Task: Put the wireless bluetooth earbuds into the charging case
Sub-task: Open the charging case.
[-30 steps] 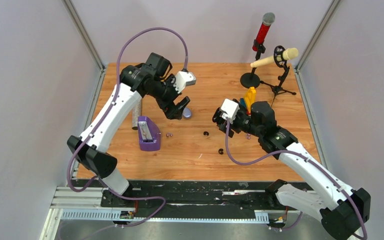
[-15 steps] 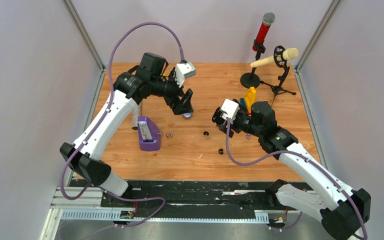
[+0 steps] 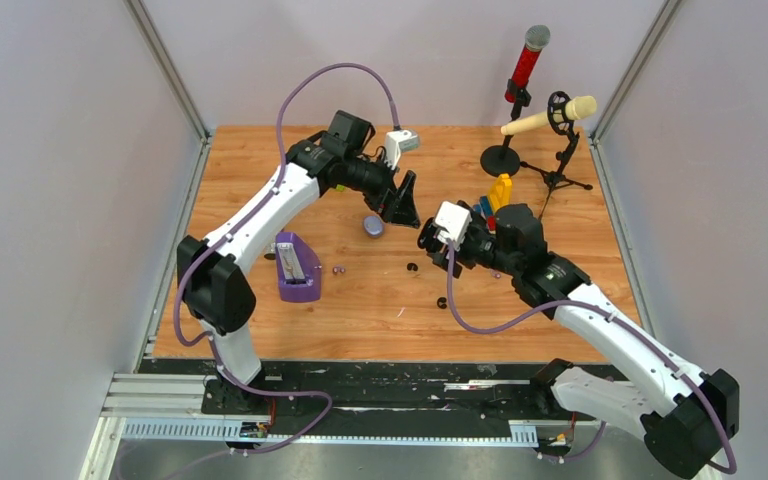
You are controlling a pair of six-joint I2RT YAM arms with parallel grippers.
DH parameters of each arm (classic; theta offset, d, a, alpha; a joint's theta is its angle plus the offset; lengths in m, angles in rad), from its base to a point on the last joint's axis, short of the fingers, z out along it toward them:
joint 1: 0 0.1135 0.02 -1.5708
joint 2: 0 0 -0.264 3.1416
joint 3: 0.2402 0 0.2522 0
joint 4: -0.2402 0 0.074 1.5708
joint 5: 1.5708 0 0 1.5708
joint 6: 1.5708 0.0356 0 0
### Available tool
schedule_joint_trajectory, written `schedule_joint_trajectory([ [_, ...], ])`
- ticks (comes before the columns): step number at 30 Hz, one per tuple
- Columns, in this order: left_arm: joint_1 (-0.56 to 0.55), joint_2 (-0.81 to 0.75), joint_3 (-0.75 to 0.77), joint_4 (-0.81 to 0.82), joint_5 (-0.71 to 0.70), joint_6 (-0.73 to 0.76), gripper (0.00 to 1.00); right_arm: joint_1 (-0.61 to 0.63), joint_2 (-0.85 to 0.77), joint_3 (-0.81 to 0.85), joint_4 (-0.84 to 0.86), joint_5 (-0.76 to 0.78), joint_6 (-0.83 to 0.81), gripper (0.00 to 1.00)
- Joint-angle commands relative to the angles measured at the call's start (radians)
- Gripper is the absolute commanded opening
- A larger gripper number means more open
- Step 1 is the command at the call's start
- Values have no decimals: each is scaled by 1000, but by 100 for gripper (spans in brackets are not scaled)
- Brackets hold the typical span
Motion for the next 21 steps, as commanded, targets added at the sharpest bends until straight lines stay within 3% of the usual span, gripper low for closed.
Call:
schedule_joint_trajectory([
  [1,-17,21,49,76,102,-92,100,21,12,-5,71,19,-11,64],
  [6,-36,37,36,93,124,-104,99,28,17,-15,101,51,-13,64],
  [21,-64,43,-26,117,152,-104,77,30,14,-28,129,72,-14,64],
])
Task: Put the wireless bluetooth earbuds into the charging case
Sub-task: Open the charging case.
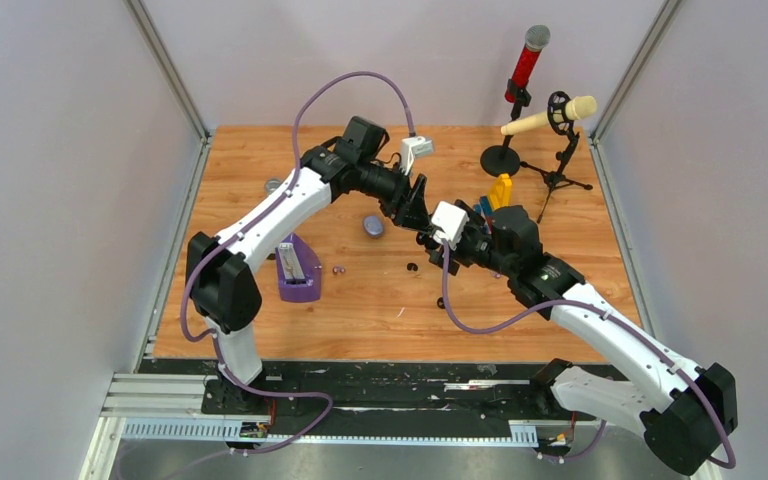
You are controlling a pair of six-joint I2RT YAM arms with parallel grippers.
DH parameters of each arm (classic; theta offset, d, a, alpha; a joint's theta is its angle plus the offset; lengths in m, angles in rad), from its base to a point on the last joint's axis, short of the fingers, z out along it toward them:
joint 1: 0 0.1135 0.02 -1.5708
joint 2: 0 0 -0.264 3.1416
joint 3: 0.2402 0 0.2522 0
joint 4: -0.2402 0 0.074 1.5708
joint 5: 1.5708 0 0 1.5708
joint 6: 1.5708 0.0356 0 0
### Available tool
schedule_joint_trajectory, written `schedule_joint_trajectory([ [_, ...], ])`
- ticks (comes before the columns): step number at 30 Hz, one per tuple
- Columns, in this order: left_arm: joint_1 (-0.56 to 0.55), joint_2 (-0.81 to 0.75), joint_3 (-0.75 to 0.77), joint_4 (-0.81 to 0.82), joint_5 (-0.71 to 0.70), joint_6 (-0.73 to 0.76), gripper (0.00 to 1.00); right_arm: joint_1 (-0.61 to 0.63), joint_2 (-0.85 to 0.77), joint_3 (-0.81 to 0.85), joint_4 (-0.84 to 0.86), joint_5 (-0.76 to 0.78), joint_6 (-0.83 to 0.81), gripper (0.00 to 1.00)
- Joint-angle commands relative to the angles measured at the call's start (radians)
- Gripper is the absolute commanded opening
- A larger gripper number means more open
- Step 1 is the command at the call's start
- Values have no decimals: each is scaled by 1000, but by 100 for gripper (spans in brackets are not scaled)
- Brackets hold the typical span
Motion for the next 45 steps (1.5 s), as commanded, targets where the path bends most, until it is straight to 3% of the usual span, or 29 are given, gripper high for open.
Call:
schedule_joint_trajectory([
  [1,-7,5,-19,30,32,-8,74,6,-7,-7,67,16,-7,64],
  [10,-11,26,-13,27,38,-11,66,8,-5,-12,70,13,-9,64],
  [16,-10,36,-3,28,37,-13,50,12,-4,-14,71,14,-13,64],
  [24,-10,35,-7,28,30,-11,40,12,-4,-17,72,9,-14,64],
  [38,-12,35,-9,35,24,-19,31,16,-6,-17,70,7,-12,65],
  [45,-13,26,-7,36,18,-23,22,20,-5,-17,70,9,-14,68],
])
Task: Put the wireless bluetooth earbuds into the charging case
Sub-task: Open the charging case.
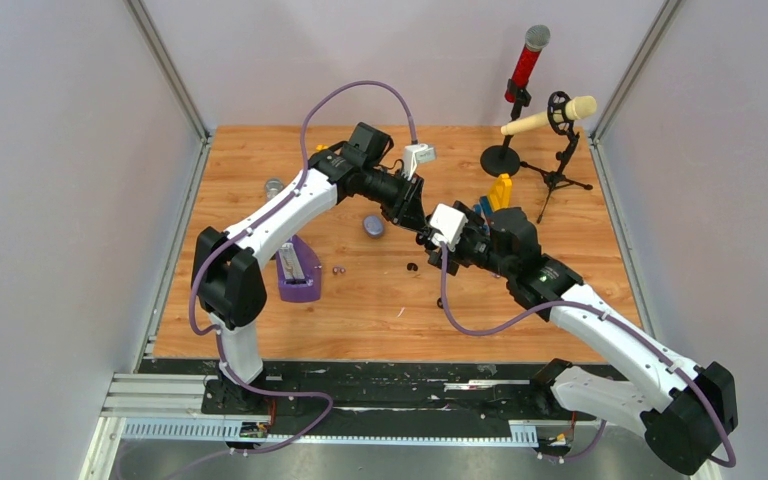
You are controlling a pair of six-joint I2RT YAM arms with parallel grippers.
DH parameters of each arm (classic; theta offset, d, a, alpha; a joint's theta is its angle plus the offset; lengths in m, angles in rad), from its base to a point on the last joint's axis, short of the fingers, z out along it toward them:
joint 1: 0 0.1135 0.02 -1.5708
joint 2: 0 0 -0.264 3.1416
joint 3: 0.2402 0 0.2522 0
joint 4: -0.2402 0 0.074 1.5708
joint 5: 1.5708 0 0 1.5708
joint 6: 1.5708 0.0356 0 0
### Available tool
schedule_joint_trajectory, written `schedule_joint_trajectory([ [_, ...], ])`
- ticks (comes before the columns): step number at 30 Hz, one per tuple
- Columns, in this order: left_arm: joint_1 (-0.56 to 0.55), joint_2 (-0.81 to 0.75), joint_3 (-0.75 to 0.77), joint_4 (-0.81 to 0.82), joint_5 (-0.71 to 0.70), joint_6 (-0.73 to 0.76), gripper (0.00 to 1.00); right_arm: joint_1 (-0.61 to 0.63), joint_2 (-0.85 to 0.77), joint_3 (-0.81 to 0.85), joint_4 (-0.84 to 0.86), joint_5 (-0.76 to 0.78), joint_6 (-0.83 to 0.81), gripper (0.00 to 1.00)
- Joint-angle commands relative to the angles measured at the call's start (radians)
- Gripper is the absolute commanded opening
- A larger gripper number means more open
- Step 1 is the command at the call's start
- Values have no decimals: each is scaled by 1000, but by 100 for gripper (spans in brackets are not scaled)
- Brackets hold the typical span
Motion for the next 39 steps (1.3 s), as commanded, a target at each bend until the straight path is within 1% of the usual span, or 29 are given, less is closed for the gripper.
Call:
schedule_joint_trajectory([
  [1,-7,-13,17,35,25,-2,22,11,-4,-1,44,-8,1,68],
  [4,-7,-20,16,37,26,-6,23,12,-2,-1,44,-8,1,69],
  [6,-7,-25,15,39,27,-9,23,12,3,0,44,-6,1,71],
  [12,-6,-46,9,53,30,-25,22,15,21,2,53,7,9,83],
  [16,-7,-62,5,58,15,-30,22,16,31,7,59,17,24,95],
  [17,-7,-65,6,52,0,-26,22,17,30,10,59,22,28,99],
  [20,-2,-72,24,18,-53,11,23,16,19,27,39,34,32,100],
  [23,13,-75,44,-30,-146,46,27,12,1,65,-39,37,10,100],
  [27,100,-64,105,-114,-215,105,28,-9,-32,114,-150,38,-19,100],
  [28,112,-59,112,-131,-232,142,28,-13,-39,116,-174,41,-24,100],
  [30,136,-64,108,-164,-312,197,28,-16,-53,105,-216,37,-26,100],
  [34,163,-108,4,-156,-485,261,26,-17,-45,51,-244,15,1,100],
  [36,166,-130,-49,-158,-536,286,26,-17,-14,27,-241,13,15,100],
  [39,168,-174,-137,-160,-577,327,25,-21,70,18,-241,17,39,100],
])
